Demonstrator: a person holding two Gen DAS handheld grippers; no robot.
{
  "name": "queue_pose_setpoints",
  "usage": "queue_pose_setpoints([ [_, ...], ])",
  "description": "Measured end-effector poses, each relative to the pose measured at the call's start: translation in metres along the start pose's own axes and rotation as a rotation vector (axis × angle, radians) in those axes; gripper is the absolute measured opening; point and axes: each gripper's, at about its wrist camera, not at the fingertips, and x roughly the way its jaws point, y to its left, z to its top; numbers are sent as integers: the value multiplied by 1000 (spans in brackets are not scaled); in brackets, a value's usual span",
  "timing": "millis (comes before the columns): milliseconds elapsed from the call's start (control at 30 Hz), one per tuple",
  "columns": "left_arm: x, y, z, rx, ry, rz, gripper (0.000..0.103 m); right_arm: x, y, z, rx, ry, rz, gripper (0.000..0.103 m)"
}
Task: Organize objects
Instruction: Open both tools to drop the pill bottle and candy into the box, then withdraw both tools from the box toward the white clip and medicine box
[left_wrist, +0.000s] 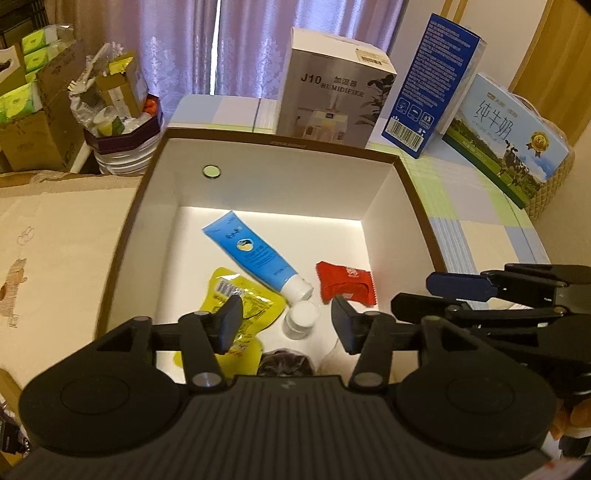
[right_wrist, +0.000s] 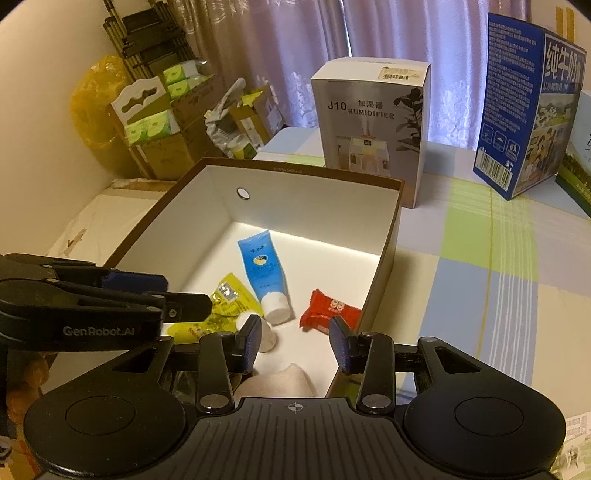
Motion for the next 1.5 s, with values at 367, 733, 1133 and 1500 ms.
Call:
queue_pose_setpoints([
  [367,-36,8,-17,-19,-7,47,74,-21,11,-13,-1,-10,34,49],
  [733,-74,-4,-40,-4,-26,102,82,-53,24,-30,4,-30,65,51],
  [1133,-103,-22,-68,3,-31,117,85,-86,28,-61,34,-33,79,52],
  [1500,-120,-52,-102,21,-12,100,86,-119,23,-97,56,-29,86,53],
])
